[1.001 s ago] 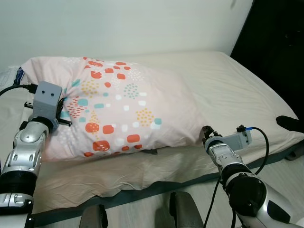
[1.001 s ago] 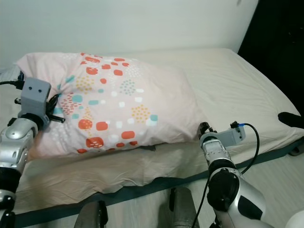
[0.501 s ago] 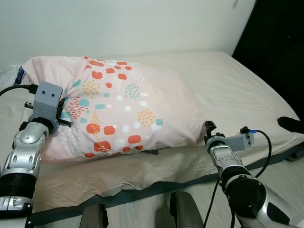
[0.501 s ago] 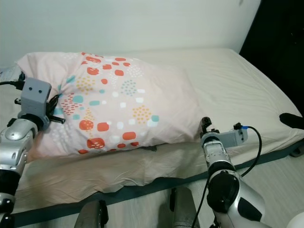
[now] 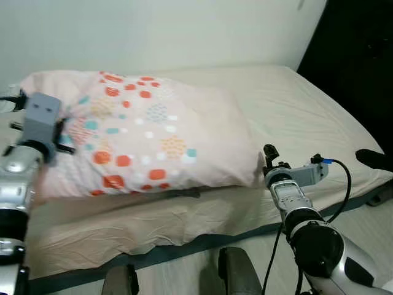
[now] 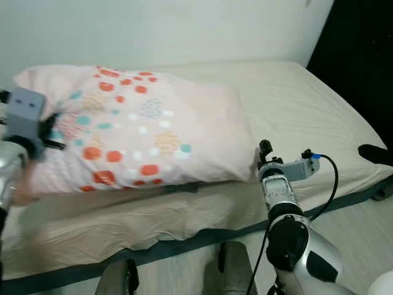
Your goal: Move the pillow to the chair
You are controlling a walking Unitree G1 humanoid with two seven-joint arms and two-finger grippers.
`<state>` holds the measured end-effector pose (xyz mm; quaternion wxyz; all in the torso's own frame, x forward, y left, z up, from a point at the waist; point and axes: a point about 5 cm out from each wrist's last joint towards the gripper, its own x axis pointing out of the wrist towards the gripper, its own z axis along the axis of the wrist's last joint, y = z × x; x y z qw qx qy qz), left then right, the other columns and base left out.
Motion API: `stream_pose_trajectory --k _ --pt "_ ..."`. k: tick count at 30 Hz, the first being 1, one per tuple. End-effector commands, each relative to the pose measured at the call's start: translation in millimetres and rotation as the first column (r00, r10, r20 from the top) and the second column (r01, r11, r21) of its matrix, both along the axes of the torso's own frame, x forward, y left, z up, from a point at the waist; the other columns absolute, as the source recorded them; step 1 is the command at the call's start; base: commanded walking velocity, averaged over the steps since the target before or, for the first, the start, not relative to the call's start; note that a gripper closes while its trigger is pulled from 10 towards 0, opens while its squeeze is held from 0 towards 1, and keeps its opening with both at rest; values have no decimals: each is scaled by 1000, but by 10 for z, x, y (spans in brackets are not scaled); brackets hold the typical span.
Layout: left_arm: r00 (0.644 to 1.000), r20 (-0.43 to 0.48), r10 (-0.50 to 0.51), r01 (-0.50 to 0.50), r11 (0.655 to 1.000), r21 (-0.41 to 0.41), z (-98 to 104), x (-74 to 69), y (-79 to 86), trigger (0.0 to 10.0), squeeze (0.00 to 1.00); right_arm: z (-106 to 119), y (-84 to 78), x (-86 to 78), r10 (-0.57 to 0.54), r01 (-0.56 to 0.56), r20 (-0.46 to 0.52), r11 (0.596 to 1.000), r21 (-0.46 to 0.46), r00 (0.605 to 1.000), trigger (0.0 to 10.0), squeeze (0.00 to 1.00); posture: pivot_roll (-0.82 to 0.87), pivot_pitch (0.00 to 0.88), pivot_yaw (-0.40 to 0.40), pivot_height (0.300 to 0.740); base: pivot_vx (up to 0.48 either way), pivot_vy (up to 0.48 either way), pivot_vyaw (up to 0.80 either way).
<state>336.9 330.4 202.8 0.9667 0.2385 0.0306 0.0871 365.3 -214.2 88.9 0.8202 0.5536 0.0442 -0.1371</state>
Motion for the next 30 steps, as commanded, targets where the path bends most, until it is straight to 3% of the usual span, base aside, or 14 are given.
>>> stream_pose_trajectory --k 1,2,3,5,7,10,11,13,15,25,29,30 --pt "995 -79 55 -48 995 91 -95 -77 179 0 0 -42 -26 -29 -5 4 -29 999 -32 1000 10000 0 63 81 -85 577 0 0 0" --pt "995 -79 55 -48 995 91 -95 -77 179 0 0 -42 -26 -29 -5 4 -29 999 -32 1000 10000 0 63 81 -85 577 0 0 0" --pt "991 -122 47 -31 992 124 -185 -91 172 0 0 -51 -25 -34 -1 0 -34 999 -41 999 10000 0 61 82 -85 577 0 0 0" --pt "983 -184 7 14 994 111 -420 -98 32 0 0 -61 -21 -40 1 -2 -36 999 -46 999 10000 0 59 82 -84 577 0 0 0" --pt "983 -184 7 14 994 111 -420 -98 32 0 0 -61 -21 -40 1 -2 -36 999 -46 999 10000 0 59 82 -84 577 0 0 0" --pt "955 -281 -93 113 992 56 -888 -127 -375 0 0 -51 -28 -36 -6 5 -32 999 -52 999 10000 0 47 82 -84 577 0 0 0" --pt "955 -281 -93 113 992 56 -888 -127 -375 0 0 -51 -28 -36 -6 5 -32 999 -52 999 10000 0 47 82 -84 577 0 0 0" --pt "934 -324 -151 172 985 34 -1086 -163 -594 0 0 -32 -43 -30 -9 8 -24 998 -63 1000 10000 0 44 83 -87 577 0 0 0" --pt "921 -346 -179 201 979 27 -1187 -190 -697 0 0 -19 -59 -27 -15 14 -17 998 -66 1000 10000 0 44 82 -88 577 0 0 0" --pt "891 -381 -247 277 961 25 -1368 -247 -916 0 0 -50 -93 -56 -20 17 -29 995 -102 999 10000 0 50 84 -90 577 0 0 0" --pt "896 -369 -246 276 961 31 -1341 -236 -927 0 0 -113 -74 -82 6 -23 -103 985 -170 995 10000 0 50 84 -89 577 0 0 0" --pt "899 -363 -245 275 961 32 -1328 -230 -929 0 0 -161 -68 -104 11 -44 -162 978 -204 987 10000 0 50 84 -89 577 0 0 0"
